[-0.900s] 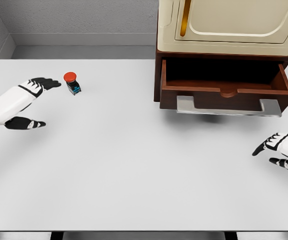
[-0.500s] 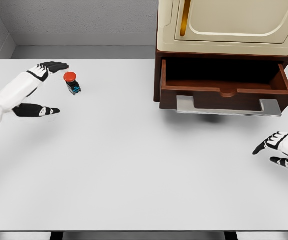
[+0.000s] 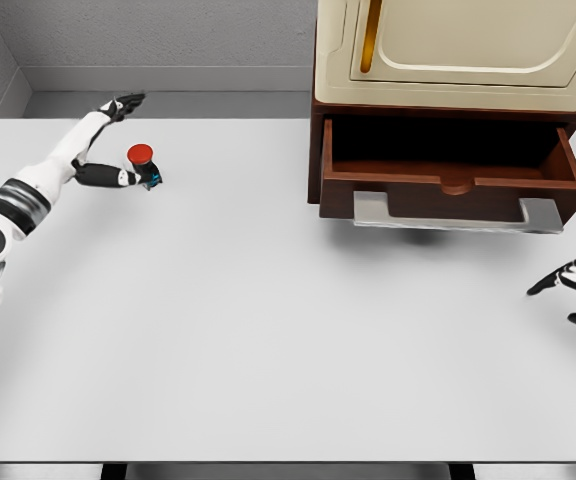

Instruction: Put the switch into the drawer with left arm, and close the drawer with right arm

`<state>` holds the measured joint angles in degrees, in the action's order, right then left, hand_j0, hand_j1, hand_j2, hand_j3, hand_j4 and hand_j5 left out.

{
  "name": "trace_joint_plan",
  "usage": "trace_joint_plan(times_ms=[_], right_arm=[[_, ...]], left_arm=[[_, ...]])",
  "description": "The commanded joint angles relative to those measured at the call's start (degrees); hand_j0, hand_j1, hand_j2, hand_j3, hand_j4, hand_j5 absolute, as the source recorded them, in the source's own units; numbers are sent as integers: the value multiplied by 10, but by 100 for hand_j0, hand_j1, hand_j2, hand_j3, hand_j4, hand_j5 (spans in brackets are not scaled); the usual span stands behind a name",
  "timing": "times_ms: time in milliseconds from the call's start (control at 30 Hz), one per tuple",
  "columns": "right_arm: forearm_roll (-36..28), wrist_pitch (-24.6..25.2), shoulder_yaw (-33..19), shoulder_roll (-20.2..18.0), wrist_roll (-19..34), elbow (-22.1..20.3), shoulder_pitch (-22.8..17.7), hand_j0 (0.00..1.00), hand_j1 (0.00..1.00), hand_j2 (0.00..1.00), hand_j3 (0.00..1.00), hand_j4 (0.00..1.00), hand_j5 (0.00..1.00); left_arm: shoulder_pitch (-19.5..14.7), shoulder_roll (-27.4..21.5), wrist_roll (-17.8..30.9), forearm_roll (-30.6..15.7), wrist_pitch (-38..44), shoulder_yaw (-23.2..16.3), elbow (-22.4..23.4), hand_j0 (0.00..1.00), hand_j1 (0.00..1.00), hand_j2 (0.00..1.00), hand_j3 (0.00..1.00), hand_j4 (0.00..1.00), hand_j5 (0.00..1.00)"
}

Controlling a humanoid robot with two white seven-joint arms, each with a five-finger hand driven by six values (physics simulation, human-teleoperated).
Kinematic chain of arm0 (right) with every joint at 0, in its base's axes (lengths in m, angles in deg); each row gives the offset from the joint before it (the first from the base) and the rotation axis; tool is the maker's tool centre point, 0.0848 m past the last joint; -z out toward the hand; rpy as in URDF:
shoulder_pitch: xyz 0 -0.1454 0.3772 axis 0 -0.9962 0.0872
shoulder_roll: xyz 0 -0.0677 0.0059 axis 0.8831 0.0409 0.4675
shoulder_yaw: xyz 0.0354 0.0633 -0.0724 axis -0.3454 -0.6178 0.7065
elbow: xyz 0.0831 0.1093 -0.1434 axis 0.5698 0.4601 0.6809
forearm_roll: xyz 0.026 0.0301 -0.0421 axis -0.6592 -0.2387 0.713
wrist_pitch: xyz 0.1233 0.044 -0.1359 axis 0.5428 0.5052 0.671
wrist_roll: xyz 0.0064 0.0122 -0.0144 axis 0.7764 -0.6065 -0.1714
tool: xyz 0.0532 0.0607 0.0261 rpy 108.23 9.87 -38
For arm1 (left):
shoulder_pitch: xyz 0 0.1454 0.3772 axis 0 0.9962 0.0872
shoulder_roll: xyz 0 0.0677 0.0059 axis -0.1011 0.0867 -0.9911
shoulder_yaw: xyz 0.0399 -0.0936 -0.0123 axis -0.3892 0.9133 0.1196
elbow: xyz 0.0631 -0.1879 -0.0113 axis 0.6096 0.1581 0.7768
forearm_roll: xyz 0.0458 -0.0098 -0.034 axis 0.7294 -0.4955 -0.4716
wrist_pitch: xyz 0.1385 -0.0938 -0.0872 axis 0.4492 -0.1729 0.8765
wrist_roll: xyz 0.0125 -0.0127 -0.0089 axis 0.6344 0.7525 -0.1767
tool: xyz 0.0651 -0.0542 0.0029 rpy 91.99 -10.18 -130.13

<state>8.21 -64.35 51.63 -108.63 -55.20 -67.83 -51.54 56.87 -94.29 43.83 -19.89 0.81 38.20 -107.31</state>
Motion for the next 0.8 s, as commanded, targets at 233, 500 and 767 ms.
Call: trace_joint_plan(times_ms=[233,500,767], right_arm=[[-3,1,-3,-14,1,-45,0,72,72,72,72,72,72],[2,1,-22,-17,1,-48,0,72,72,72,72,72,72],[2,1,-18,-14,2,-49,-2,74,74,74,74,74,74]], left_arm=[[-31,44,0,-44,11,4,107,95,95,95,95,95,95],[-50,68,-2,-42,10,21,176,94,94,94,94,94,94],[-74,84,-4,-34,8,17,220,94,94,94,94,94,94]])
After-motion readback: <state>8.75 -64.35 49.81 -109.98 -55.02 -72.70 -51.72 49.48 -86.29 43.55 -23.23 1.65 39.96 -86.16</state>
